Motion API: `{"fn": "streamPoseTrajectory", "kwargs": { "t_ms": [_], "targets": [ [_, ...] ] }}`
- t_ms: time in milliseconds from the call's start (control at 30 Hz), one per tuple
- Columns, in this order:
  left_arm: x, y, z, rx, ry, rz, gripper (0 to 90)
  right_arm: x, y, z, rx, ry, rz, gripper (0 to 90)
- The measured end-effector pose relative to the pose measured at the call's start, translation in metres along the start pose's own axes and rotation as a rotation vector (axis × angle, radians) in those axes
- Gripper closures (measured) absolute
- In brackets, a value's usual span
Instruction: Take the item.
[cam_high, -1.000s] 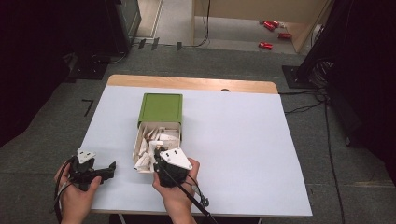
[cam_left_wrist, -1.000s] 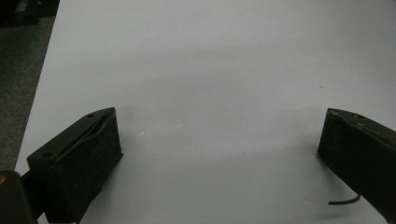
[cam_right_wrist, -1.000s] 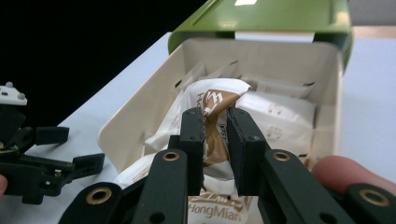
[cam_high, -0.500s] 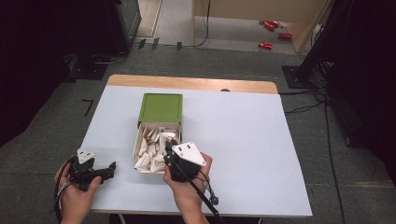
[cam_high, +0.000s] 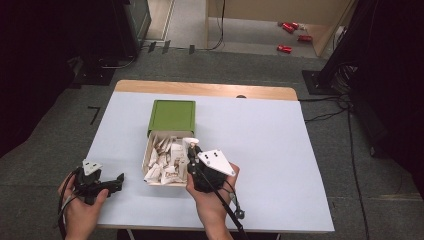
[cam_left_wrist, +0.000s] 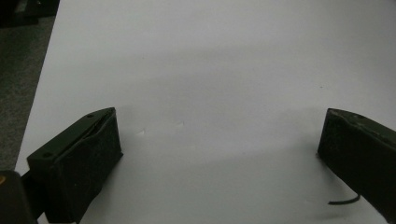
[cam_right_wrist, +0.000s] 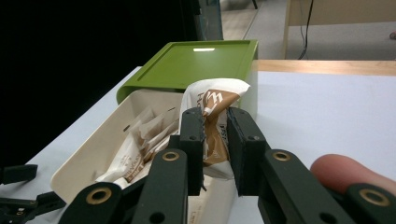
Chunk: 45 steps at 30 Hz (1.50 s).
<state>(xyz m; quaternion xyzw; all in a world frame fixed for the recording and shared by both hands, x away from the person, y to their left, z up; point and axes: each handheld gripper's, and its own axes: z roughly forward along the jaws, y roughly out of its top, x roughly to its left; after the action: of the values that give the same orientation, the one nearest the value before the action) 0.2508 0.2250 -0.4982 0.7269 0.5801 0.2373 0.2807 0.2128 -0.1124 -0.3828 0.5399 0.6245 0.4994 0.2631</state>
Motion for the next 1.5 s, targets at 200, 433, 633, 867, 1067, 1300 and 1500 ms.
{"fn": "streamPoseTrajectory", "kwargs": {
  "t_ms": [200,433,633,867,1067,1300,1500],
  "targets": [
    [0.0,0.0,0.0,0.0,0.0,0.0,0.0,-0.012,0.001,-0.004,-0.006,-0.019,0.018,78.1],
    [0.0,0.0,0.0,0.0,0.0,0.0,0.0,-0.026,0.0,-0.007,-0.019,-0.038,0.02,78.1],
    [0.0,0.0,0.0,0.0,0.0,0.0,0.0,-0.035,-0.001,-0.007,-0.02,-0.06,0.027,78.1],
    [0.0,0.0,0.0,0.0,0.0,0.0,0.0,-0.048,-0.005,-0.007,-0.023,-0.082,0.032,78.1],
    [0.0,0.0,0.0,0.0,0.0,0.0,0.0,-0.055,-0.008,-0.006,-0.018,-0.096,0.044,78.0],
    [0.0,0.0,0.0,-0.001,0.0,-0.001,0.0,-0.065,-0.013,-0.003,-0.011,-0.119,0.053,78.0],
    [0.0,0.0,0.0,-0.001,0.0,-0.001,0.0,-0.072,-0.021,0.002,0.006,-0.136,0.062,78.0]
  ]
}}
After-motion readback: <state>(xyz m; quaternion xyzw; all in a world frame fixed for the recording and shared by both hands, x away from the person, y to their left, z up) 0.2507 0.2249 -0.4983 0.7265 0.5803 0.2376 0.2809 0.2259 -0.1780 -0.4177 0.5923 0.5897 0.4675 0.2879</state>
